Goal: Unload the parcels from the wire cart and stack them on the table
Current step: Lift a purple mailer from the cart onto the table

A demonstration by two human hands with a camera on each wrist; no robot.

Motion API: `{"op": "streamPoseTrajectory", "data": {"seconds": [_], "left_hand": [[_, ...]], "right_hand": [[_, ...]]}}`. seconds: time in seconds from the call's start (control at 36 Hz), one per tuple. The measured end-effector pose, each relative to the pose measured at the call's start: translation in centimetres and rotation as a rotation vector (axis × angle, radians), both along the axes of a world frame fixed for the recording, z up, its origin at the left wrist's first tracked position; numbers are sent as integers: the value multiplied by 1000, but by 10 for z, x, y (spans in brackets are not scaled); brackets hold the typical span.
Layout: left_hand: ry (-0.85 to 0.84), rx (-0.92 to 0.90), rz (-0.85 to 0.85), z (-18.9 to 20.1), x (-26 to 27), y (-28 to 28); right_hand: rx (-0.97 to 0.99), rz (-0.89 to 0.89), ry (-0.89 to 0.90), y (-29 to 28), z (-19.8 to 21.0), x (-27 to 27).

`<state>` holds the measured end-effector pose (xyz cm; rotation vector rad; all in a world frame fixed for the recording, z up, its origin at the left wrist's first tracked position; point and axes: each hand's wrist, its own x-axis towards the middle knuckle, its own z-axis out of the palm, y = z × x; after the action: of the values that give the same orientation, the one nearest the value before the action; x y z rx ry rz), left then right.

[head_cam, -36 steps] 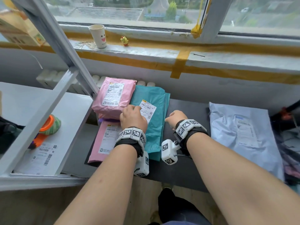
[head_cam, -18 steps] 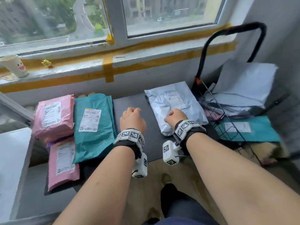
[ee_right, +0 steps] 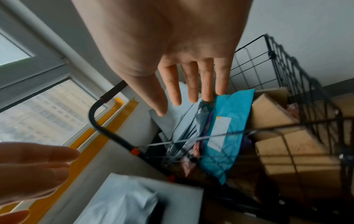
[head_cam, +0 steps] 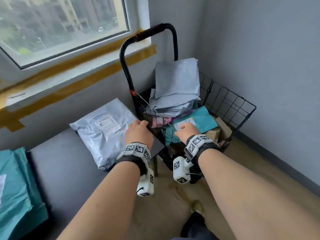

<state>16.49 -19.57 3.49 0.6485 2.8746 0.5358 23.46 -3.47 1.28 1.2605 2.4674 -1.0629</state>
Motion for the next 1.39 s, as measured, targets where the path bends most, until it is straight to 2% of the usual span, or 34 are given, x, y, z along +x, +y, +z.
{"op": "streamPoseTrajectory", "data": {"seconds": [0.22,0.44,0.61,0.78,0.92,1.19,1.28,1.39], "left_hand": [[-39,-68,-147,-27,20,139],[-131,-150,-207,-50,23,220],[-178,-219,-213,-71,1,252],[-257,-266,-240,-96,-27,286],[-319,-285,-275,-117,-53,312],[-406,-349,-330,-150,-99,335],[-418,-342,-318,-155,-110,338],[-440,-313,-269,-156,-118,341]], "right_hand": [[17,-62,-93,124,-20,26],[9,-25,-207,202,-46,27],[-125,-6,-298,230,-79,15],[-182,-93,-320,255,-117,0],[-202,-145,-348,274,-131,-18],[-315,-330,-348,289,-174,-63],[-331,-329,-355,291,-182,-71],[-306,-277,-303,286,-165,-78]]}}
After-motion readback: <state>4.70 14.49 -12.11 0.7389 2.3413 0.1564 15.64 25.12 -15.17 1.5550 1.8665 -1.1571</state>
